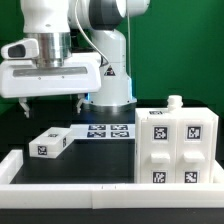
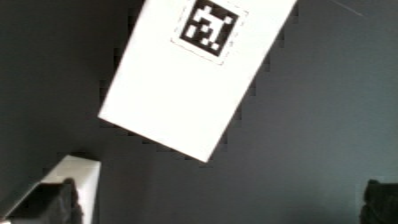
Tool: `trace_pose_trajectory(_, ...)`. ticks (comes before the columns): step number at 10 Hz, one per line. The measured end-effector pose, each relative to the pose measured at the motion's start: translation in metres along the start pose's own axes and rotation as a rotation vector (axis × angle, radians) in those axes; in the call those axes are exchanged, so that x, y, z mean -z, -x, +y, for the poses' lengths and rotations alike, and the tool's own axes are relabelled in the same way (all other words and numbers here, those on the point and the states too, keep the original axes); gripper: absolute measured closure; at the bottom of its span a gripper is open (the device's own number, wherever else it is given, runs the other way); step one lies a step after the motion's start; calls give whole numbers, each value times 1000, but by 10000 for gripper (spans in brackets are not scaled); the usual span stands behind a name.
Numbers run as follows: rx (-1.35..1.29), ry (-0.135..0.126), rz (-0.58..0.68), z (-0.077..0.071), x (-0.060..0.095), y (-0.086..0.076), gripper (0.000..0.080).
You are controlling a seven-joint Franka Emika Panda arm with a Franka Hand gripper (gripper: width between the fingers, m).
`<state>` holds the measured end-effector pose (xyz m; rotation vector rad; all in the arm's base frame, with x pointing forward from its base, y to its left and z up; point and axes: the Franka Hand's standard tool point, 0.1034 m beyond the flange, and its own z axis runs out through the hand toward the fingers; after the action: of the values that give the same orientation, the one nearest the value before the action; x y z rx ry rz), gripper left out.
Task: Assemble cabinet
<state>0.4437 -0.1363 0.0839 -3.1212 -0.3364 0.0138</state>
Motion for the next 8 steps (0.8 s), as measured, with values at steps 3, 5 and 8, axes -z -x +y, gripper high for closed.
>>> trace_pose_trajectory(3,0,0,-1,0,-1,0,2)
trace_pose_trajectory(5,-6,-2,-4,2,-2,3,2)
trace_pose_trajectory(8,-249,-41,-77,16,-22,38,2)
